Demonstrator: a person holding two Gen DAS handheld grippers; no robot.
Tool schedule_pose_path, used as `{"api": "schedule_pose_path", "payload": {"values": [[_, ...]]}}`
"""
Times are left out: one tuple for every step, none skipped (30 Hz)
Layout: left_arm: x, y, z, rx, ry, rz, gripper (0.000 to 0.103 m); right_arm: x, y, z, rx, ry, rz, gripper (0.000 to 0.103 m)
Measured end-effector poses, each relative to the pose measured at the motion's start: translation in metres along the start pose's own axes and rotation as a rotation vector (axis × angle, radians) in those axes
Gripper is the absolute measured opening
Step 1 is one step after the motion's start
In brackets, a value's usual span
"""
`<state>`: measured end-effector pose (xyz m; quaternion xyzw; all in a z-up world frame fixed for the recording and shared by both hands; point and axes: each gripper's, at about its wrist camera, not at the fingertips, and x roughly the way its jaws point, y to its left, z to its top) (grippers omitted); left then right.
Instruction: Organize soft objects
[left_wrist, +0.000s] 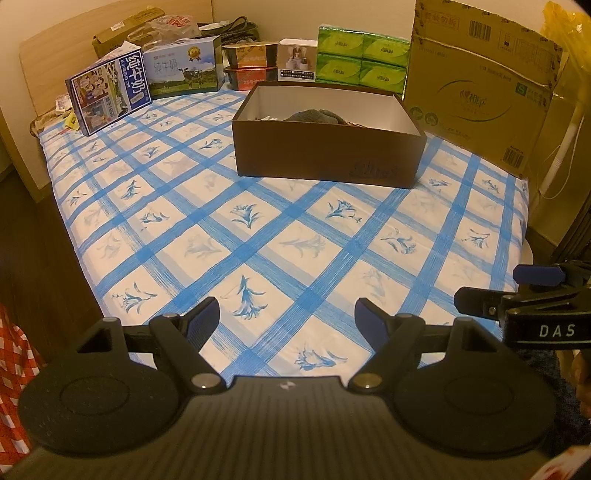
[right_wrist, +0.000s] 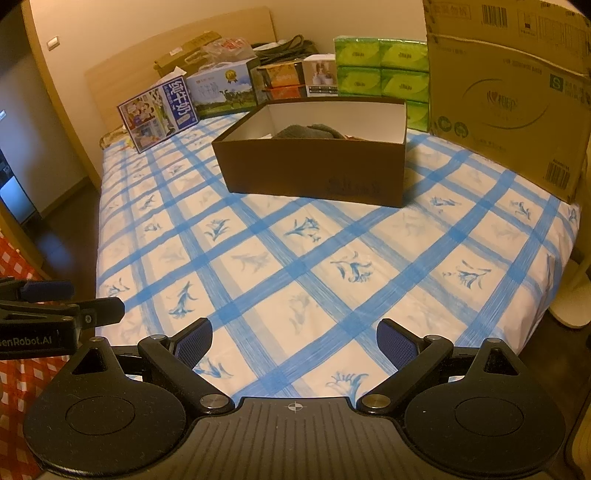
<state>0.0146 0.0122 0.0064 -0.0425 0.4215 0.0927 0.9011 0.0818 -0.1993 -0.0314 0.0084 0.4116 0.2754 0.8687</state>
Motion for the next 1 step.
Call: {"api": "schedule_pose_path", "payload": {"values": [[0.0008, -0.0006, 0.0003, 0.000, 0.002, 0.001, 0.079, 0.0003, -0.0003, 0.0001, 0.000, 0.000, 0.000, 0.095]]}}
